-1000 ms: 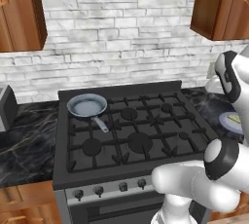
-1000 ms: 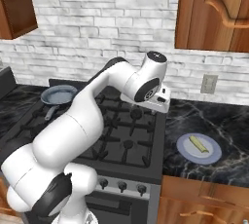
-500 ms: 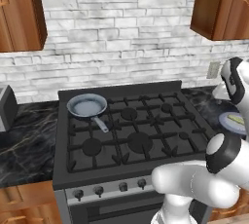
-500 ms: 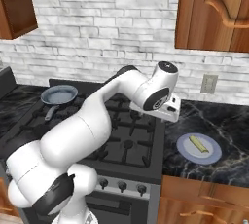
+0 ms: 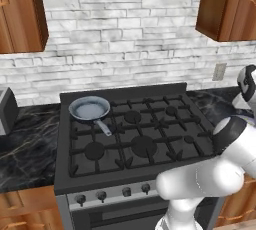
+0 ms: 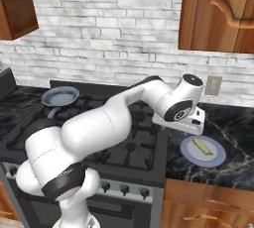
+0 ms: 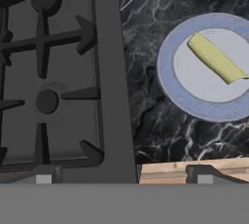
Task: Pick up the butter stick and place it in the pan. Then turn on the burner for the pan.
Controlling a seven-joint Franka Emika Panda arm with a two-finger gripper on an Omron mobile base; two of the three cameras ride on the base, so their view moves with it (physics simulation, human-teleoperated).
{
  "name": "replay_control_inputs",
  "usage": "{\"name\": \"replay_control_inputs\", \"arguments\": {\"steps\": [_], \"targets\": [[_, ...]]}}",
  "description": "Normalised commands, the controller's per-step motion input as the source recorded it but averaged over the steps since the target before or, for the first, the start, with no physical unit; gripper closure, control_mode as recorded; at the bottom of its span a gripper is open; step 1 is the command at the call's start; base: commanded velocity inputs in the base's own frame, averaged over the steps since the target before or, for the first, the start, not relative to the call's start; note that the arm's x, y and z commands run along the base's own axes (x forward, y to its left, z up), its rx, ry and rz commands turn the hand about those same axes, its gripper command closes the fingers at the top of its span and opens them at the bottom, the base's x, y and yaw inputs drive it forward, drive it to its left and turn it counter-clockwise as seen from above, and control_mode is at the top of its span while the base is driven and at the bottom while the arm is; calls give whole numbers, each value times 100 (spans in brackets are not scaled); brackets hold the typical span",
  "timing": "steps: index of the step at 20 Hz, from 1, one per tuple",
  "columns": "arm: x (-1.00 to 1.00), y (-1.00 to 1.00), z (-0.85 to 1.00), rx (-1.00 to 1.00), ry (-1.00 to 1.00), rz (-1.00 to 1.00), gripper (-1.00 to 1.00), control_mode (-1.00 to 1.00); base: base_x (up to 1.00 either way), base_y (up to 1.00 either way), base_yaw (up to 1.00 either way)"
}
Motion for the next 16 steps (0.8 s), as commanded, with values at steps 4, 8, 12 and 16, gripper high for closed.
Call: {"name": "replay_control_inputs", "arguments": {"steps": [4, 8, 12, 16], "targets": [[5, -50, -18, -2, 0, 7, -100, -100, 0, 0, 0], [27, -53, -19, 0, 0, 11, -100, -100, 0, 0, 0], [42, -38, -28, -3, 0, 12, -100, -100, 0, 0, 0], [55, -9, -28, -8, 0, 14, -100, -100, 0, 0, 0]]}}
